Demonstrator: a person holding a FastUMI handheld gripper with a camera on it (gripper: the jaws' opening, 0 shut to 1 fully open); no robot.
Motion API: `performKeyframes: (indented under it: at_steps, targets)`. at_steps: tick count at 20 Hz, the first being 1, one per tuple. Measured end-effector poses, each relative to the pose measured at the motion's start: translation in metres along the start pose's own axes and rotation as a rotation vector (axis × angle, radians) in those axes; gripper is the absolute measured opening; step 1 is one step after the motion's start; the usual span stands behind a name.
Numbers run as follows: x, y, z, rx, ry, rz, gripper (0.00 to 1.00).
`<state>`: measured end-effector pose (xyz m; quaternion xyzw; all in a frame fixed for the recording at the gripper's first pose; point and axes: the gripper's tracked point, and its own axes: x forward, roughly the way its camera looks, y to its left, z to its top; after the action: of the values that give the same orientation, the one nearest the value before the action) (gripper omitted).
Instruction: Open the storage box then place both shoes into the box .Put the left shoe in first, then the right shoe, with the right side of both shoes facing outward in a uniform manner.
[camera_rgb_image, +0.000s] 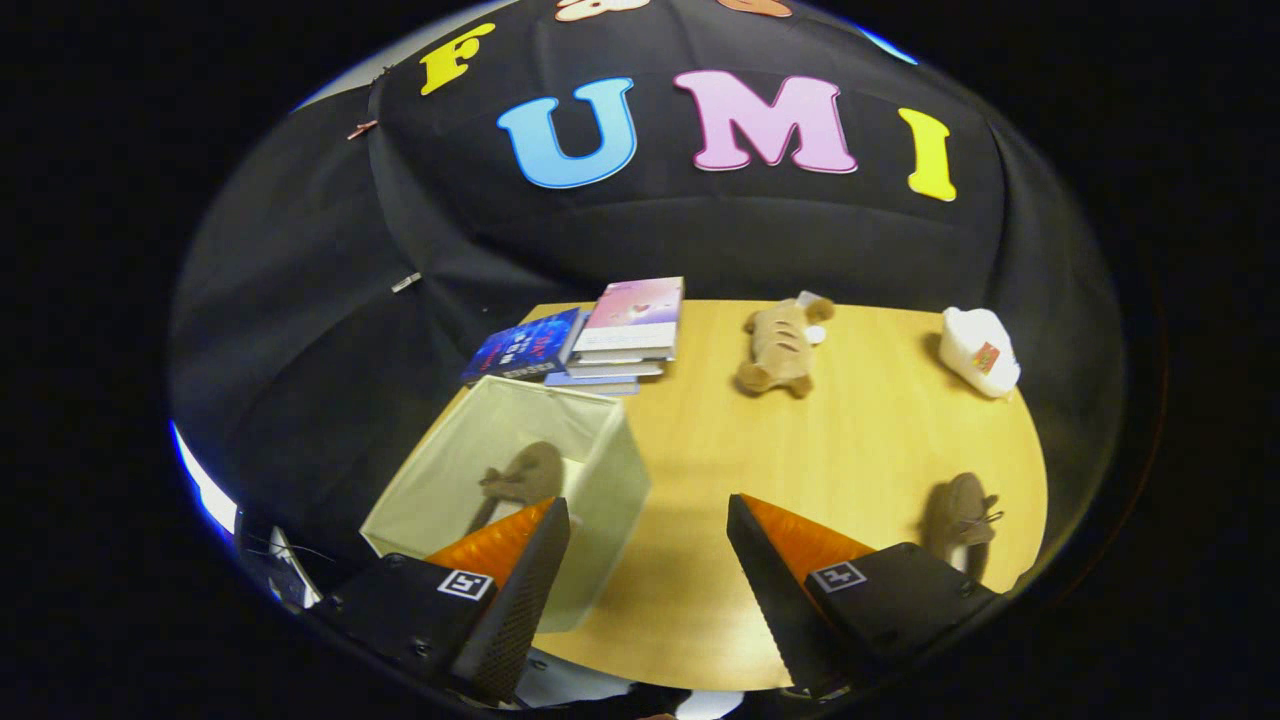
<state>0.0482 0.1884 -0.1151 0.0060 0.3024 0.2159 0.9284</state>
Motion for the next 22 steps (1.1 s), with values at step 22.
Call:
performKeyframes:
  at_steps: [22]
  targets:
    - [-0.011, -0.354, -0.15, 0.002, 0.203, -0.241, 0.99]
